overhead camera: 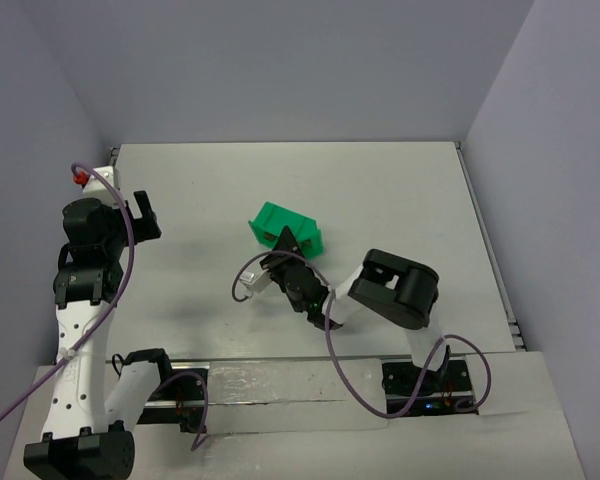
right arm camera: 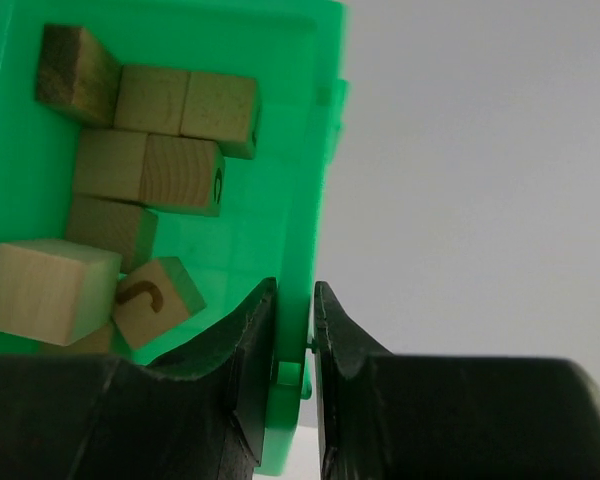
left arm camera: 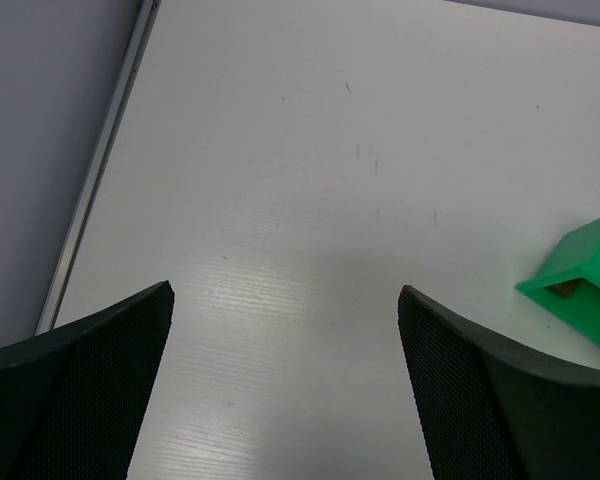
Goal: Build the wood block tower
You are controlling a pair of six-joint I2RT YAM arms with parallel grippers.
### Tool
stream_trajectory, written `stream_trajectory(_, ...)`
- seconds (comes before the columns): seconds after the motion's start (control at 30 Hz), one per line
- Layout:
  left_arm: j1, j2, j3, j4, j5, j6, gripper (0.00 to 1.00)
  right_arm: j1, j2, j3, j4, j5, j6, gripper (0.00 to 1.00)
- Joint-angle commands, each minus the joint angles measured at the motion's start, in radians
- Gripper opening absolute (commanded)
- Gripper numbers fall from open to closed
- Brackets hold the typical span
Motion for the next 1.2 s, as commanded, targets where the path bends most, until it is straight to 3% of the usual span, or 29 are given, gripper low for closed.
stream_trajectory(0.0, 0.004, -0.001, 0.017, -0.003, -0.032, -0.006, 0.99, 0.021, 0.106, -0.009, 0.571, 0.003, -0.196, 0.00)
stream_trajectory(0.67, 0.006, 0.019, 0.015, 0.007, -0.040, -0.025, 0.99, 0.066, 0.331, -0.032, 0.572, -0.027, -0.350, 0.00)
stream_trajectory(1.17, 0.006, 0.018, 0.012, 0.012, -0.047, -0.029, 0.99, 0.081, 0.427, 0.023, 0.571, 0.035, -0.439, 0.00)
